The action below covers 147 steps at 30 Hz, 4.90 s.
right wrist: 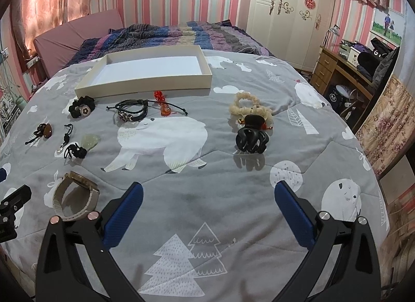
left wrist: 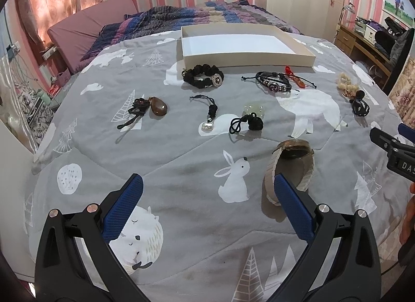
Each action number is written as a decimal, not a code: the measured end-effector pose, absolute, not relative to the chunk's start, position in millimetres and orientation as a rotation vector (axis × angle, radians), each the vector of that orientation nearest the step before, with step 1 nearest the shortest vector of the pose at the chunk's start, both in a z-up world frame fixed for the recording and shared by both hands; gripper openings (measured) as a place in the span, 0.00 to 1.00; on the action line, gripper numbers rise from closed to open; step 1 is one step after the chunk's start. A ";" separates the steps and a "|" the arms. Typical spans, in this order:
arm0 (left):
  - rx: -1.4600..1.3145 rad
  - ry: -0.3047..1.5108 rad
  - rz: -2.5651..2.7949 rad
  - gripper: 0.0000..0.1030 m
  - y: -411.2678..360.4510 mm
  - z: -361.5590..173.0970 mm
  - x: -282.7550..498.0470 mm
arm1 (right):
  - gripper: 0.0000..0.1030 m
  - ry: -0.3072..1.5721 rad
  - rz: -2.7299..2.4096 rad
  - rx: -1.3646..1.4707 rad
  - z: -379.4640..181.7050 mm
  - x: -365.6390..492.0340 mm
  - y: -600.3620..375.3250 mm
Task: Organize jewelry
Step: 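Close the left tool on the watch while the right tool grasps the black claw clip, then carry the watch with the left tool into the white tray while the right tool carries the clip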
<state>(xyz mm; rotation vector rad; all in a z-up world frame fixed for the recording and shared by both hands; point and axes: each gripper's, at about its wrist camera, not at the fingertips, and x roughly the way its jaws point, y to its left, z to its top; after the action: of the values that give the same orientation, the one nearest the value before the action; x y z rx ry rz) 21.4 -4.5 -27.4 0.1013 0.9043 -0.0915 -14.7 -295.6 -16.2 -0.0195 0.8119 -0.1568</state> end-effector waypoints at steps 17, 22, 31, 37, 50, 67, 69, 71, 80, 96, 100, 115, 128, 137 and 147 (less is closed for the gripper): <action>0.135 0.986 -0.241 0.96 -22.3 -23.3 42.9 | 0.98 0.985 -0.094 -0.071 -16.1 25.4 -311.3; 0.143 1.029 -0.271 0.82 -27.4 -32.5 55.3 | 0.98 1.033 -0.098 -0.108 -20.0 47.0 -320.0; 0.152 1.048 -0.329 0.68 -38.9 -37.7 59.9 | 0.76 1.107 -0.124 -0.145 -33.9 72.7 -330.4; 0.164 1.079 -0.377 0.62 -50.3 -42.9 64.3 | 0.76 1.153 -0.117 -0.121 -38.7 80.1 -337.6; 0.184 1.138 -0.411 0.24 -61.0 -59.5 82.1 | 0.76 1.184 -0.137 -0.147 -45.9 91.9 -346.8; 0.181 1.157 -0.441 0.03 -60.9 -64.5 84.1 | 0.72 1.243 -0.125 -0.221 -54.5 124.6 -357.1; 0.171 1.159 -0.452 0.03 -59.9 -64.6 85.4 | 0.72 1.250 -0.119 -0.220 -55.8 129.3 -358.5; 0.165 1.164 -0.459 0.03 -58.6 -64.6 85.1 | 0.67 1.256 -0.120 -0.227 -58.0 133.1 -359.2; 0.162 1.166 -0.464 0.02 -58.4 -66.0 85.7 | 0.46 1.286 -0.062 -0.239 -63.5 144.5 -357.8; 0.209 1.109 -0.444 0.01 -67.4 -50.8 82.4 | 0.46 1.191 -0.078 -0.295 -41.3 128.3 -348.6; 0.216 1.081 -0.422 0.01 -68.4 -39.2 87.1 | 0.46 1.175 -0.070 -0.303 -36.0 127.1 -341.7; 0.395 0.941 -0.252 0.01 -70.5 2.1 126.8 | 0.46 1.046 -0.030 -0.309 7.7 149.1 -312.1; 0.291 0.918 -0.162 0.01 -69.8 31.7 266.6 | 0.46 0.933 0.020 -0.251 43.5 247.5 -286.7; 0.149 1.017 -0.115 0.02 -67.7 -0.6 400.1 | 0.46 0.976 0.016 -0.141 14.3 351.3 -279.3; 0.064 1.066 -0.082 0.02 -68.6 -34.9 469.7 | 0.46 1.082 0.001 0.047 -41.7 443.3 -284.0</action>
<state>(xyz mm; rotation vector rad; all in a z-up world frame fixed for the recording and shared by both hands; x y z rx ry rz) 469.7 -68.6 -34.9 0.0636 1.0657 -0.0816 443.3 -284.0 -41.7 0.0470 1.0818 0.0014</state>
